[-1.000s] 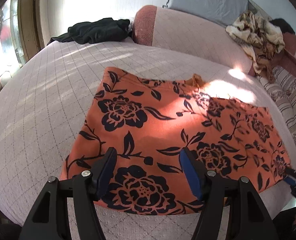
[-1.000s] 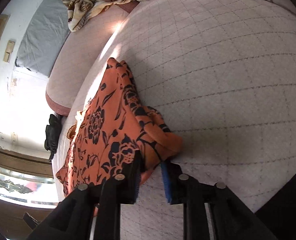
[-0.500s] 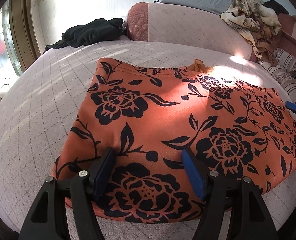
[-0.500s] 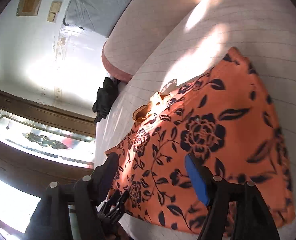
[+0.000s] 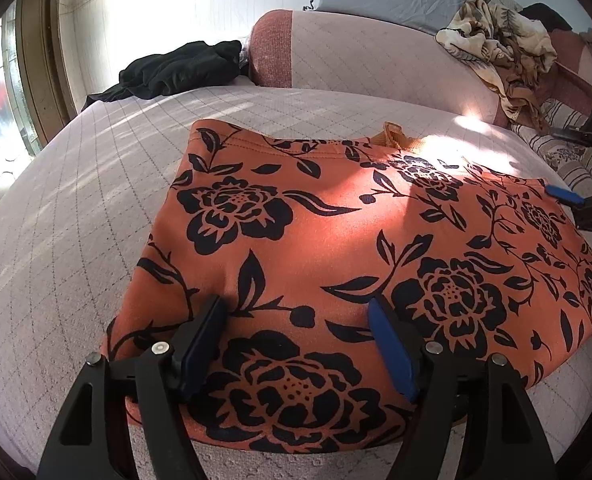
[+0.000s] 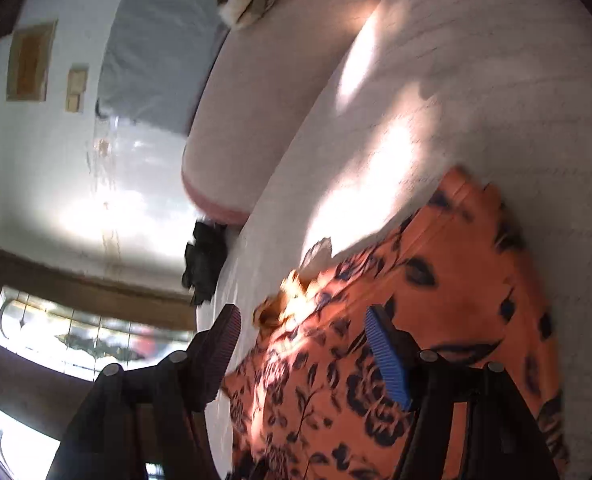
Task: Fold small clothes
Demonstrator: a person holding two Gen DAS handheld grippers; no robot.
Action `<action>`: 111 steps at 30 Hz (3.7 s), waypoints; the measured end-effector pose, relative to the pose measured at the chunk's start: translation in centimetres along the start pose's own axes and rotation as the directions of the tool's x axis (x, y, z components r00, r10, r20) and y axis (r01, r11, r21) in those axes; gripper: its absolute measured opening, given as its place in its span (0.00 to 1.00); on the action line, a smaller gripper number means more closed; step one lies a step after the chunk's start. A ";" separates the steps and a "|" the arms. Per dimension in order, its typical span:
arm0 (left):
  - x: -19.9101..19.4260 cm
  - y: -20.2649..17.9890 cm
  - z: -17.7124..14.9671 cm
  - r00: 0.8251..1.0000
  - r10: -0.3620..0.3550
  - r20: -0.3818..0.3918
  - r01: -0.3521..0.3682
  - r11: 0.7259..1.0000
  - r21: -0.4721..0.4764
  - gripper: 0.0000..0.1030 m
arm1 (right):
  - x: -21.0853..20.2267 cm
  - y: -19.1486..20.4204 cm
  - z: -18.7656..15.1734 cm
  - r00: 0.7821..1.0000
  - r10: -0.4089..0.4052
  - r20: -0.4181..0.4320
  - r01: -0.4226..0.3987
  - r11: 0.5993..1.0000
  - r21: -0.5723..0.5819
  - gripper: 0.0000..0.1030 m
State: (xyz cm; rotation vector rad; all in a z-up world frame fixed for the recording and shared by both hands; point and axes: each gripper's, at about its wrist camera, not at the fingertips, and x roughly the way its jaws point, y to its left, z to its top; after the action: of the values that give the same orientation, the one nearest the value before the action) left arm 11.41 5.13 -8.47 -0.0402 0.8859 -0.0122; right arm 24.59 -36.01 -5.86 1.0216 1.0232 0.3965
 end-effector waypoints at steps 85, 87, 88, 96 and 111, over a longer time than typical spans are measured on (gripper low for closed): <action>-3.2 3.8 2.0 0.989 0.105 -0.105 -0.119 0.983 -0.136 0.68 | -11.0 -7.1 -13.2 0.937 -0.263 0.231 0.228 0.959 0.169 0.76; -4.0 4.5 1.8 0.991 0.104 -0.087 -0.117 0.981 -0.153 0.68 | -11.1 -7.0 -13.2 0.937 -0.262 0.232 0.226 0.959 0.169 0.76; -4.4 4.9 1.5 0.992 0.105 -0.075 -0.116 0.980 -0.162 0.68 | -11.0 -7.0 -13.1 0.936 -0.263 0.233 0.229 0.959 0.167 0.76; -2.8 6.3 -0.3 0.977 0.143 -0.156 -0.162 0.980 -0.115 0.26 | -10.5 -7.0 -12.5 0.906 -0.377 0.191 0.361 0.926 0.113 0.12; -0.3 0.0 3.0 0.994 0.022 -0.105 -0.027 0.999 -0.043 0.54 | -7.4 -4.0 0.0 0.938 -0.327 0.110 0.340 0.932 -0.126 0.72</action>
State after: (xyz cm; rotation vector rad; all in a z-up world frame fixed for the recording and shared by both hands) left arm 13.55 5.28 -6.40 -0.0706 0.9915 0.0288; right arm 20.20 -43.11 -5.44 0.7117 1.0509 0.1408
